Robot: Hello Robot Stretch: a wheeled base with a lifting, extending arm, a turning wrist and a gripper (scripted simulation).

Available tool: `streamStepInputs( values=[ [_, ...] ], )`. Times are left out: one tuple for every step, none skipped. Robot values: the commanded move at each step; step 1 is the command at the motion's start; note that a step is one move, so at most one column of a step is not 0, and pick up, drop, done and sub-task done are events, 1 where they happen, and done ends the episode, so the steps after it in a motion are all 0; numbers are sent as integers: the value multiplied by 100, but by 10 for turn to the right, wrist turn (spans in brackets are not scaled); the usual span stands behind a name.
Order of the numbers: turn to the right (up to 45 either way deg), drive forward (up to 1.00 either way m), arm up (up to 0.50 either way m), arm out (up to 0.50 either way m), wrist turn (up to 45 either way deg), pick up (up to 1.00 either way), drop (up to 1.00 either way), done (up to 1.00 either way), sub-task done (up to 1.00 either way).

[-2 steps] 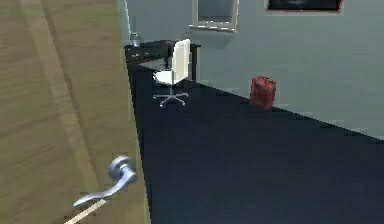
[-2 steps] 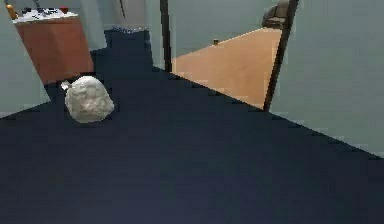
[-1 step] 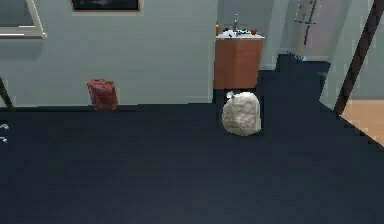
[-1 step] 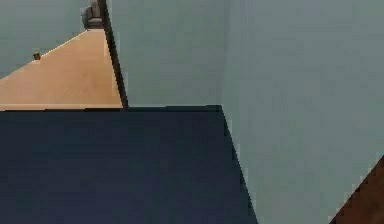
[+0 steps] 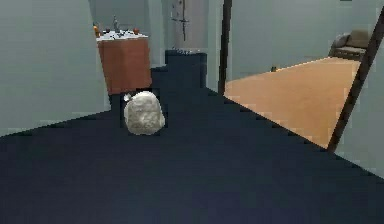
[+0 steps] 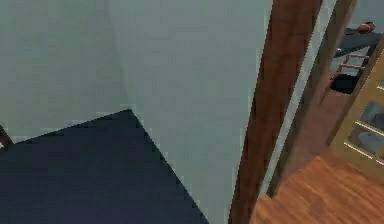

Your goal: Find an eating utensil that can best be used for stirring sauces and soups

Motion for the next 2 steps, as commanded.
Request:
streamStepInputs(
  values=[
    [0,100,0,0,0,0,0,0,0],
    [0,100,0,0,0,0,0,0,0]
  ],
)
